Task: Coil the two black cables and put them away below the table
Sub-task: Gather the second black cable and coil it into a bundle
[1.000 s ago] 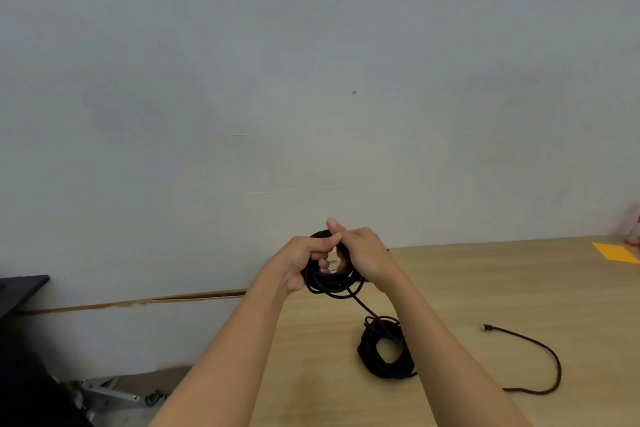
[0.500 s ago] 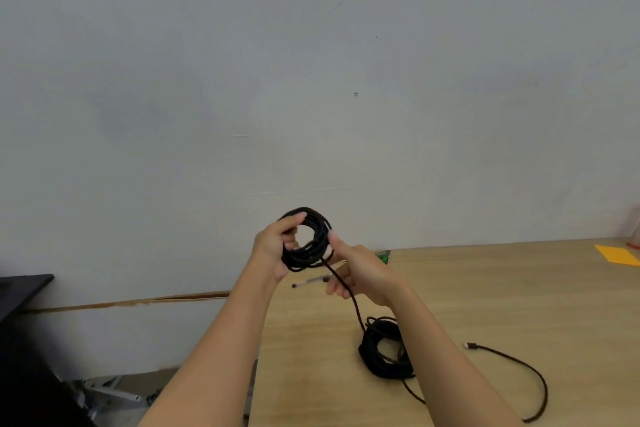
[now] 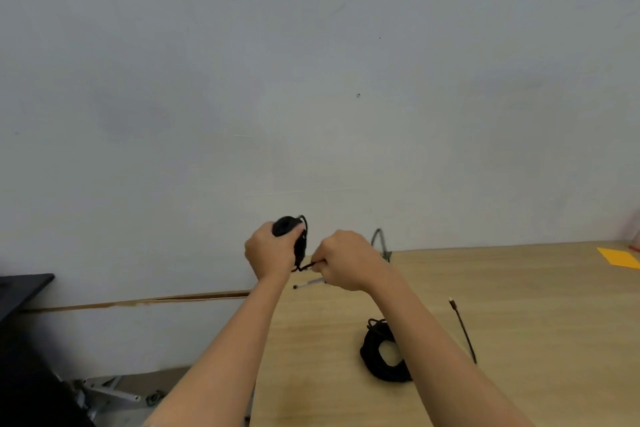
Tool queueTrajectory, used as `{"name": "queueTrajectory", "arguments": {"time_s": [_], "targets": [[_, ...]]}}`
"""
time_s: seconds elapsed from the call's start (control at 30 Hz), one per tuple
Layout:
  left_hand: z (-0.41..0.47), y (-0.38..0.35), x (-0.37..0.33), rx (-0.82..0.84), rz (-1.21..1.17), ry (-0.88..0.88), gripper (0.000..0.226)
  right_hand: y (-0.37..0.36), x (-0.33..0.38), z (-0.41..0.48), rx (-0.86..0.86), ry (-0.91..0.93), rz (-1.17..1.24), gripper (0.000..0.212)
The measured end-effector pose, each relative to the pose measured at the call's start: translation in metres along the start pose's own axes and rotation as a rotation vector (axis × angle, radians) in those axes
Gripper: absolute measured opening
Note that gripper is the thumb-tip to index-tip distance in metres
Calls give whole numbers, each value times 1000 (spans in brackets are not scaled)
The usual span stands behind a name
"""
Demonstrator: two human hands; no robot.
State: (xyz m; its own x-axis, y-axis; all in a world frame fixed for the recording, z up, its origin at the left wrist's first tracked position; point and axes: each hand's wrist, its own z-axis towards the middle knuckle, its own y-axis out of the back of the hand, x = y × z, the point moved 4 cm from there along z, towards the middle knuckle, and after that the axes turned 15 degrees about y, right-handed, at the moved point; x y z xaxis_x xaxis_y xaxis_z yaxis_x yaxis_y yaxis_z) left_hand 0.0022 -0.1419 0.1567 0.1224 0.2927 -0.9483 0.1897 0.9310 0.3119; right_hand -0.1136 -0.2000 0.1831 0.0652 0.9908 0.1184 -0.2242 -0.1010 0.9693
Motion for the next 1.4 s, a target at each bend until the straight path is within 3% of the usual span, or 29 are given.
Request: {"name": "queueTrajectory", "arguments": {"time_s": [0.13, 0.23, 0.3, 0.47, 0.63, 0.67, 0.83, 0.97, 1.07, 1.23, 1.4], "targets": [[-6, -13, 1, 242, 47, -7, 51, 7, 0, 6, -114, 43, 227, 15], [-13, -16, -1, 415, -2, 129, 71, 12, -6, 1, -276, -52, 522, 9], [-19, -19, 0, 553, -82, 248, 79, 12, -11, 0, -362, -122, 575, 13], [-24, -23, 7, 821, -203, 438, 85, 21, -17, -5, -409, -360, 263, 63], [-26, -23, 12, 1060, -372, 451, 59, 19, -29, -9, -347, -439, 164, 65], [-26, -22, 11, 1089, -389, 429, 54, 14, -32, -9, -328, -436, 233, 61], [-30, -20, 6, 1288, -337, 319, 69, -7, -35, -15, -182, -277, 915, 35], [-31, -16, 5, 1213, -235, 300, 30, -12, -36, -21, -113, -242, 1198, 35], [-29, -15, -1, 1118, -194, 246, 7, -12, -41, -21, -183, -297, 1270, 45], [-37, -19, -15, 931, -119, 225, 28, -3, -30, -14, -366, -427, 1073, 55], [-43, -21, -18, 750, -203, 263, 29, -7, -25, -9, -583, -518, 795, 64]]}}
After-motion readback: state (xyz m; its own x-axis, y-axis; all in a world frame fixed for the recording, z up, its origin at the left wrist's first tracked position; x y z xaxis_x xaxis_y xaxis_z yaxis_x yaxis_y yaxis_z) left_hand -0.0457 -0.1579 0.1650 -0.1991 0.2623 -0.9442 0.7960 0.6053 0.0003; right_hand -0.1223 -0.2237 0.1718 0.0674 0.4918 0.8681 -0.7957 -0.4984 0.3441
